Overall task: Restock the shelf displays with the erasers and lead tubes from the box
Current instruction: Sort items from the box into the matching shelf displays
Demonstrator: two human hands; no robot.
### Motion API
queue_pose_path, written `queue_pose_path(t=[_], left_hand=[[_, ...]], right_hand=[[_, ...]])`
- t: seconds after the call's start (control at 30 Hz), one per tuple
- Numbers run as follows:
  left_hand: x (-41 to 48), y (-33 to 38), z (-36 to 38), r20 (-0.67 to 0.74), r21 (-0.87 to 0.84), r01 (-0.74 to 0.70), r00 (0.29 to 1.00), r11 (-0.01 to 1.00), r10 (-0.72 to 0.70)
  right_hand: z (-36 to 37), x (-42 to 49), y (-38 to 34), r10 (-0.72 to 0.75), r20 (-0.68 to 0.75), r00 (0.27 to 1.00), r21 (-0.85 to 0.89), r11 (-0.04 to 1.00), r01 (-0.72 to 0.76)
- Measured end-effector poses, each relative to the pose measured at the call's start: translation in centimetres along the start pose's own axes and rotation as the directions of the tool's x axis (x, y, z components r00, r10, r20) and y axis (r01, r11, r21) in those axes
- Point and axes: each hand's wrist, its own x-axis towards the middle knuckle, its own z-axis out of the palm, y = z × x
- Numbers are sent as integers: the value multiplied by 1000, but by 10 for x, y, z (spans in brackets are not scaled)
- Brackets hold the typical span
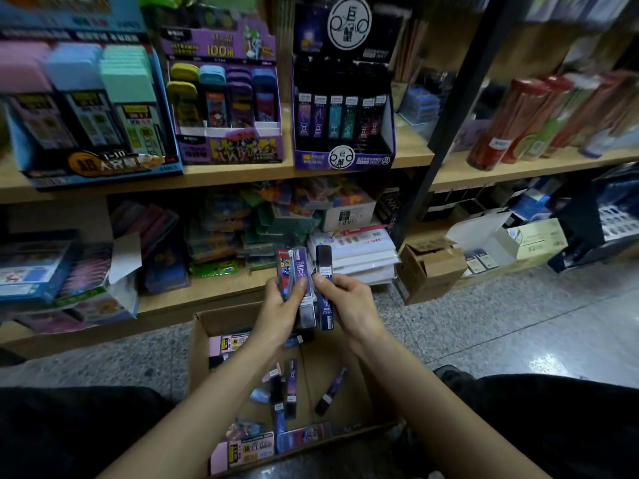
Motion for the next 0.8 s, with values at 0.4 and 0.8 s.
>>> queue_pose_path(t=[0.4,0.8], left_hand=[[5,33,-1,-14,-15,-98,995,995,98],[26,105,20,53,-47,-175,983,984,177]], right_hand=[[13,0,-31,-150,-12,989,-247,959,142],[23,10,-104,-361,-43,932,-328,886,328]])
